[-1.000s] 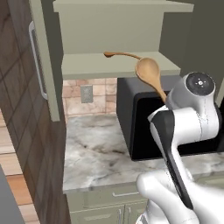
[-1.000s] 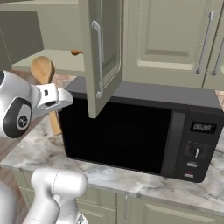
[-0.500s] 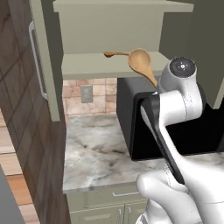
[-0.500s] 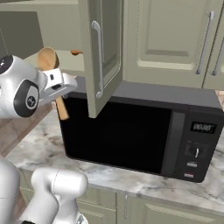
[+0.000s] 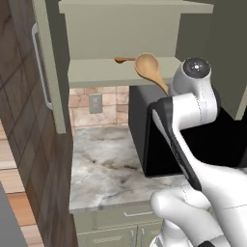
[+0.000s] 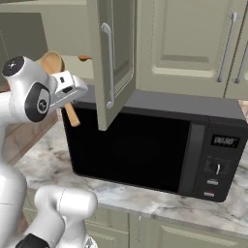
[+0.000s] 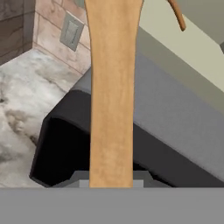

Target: Organize the utensils by type. Pick up the wooden spoons from the counter and place them in the open cabinet. Then pick up the metallic utensils from the counter and place them in the open drawer.

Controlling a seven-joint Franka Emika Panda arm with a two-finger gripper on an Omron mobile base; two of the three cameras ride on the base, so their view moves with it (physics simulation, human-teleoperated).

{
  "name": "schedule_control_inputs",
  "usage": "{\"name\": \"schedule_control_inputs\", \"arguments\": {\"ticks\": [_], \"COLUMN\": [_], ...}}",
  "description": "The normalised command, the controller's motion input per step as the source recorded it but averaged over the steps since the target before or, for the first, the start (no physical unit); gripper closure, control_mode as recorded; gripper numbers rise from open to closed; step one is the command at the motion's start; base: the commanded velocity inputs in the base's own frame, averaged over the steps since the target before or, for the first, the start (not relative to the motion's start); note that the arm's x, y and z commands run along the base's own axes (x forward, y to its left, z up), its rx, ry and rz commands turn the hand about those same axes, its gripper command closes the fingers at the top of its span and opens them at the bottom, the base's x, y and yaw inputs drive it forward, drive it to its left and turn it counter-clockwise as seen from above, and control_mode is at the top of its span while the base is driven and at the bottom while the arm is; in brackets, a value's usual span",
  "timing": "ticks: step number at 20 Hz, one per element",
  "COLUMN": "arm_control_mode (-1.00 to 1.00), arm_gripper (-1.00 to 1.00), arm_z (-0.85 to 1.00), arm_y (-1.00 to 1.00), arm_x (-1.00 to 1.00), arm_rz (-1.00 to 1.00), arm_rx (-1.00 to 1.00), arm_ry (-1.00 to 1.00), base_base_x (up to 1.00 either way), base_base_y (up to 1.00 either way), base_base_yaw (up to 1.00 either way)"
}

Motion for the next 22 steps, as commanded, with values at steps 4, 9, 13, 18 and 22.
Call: {"name": "schedule_control_inputs", "arguments": {"ticks": [4,9,13,18,22], "arm_control_mode": [-1.0,-1.0,-1.0,-1.0,-1.0], "arm_gripper": [1.0,1.0,1.0,1.0,1.0], "arm_z": [0.01,0.0,0.0,0.01,0.11], "arm_y": [0.07,0.04,0.09,0.03,0.0], "arm_x": [0.65,0.62,0.68,0.69,0.61], "arm_rz": [0.01,0.0,0.0,0.01,0.07], "arm_rx": [-0.03,-0.05,-0.09,-0.1,-0.07], "arm_ry": [0.02,0.06,0.08,0.02,0.0], "base_base_x": [0.0,0.0,0.0,0.0,0.0], "base_base_y": [0.0,0.0,0.0,0.0,0.0], "base_base_yaw": [0.0,0.0,0.0,0.0,0.0]}}
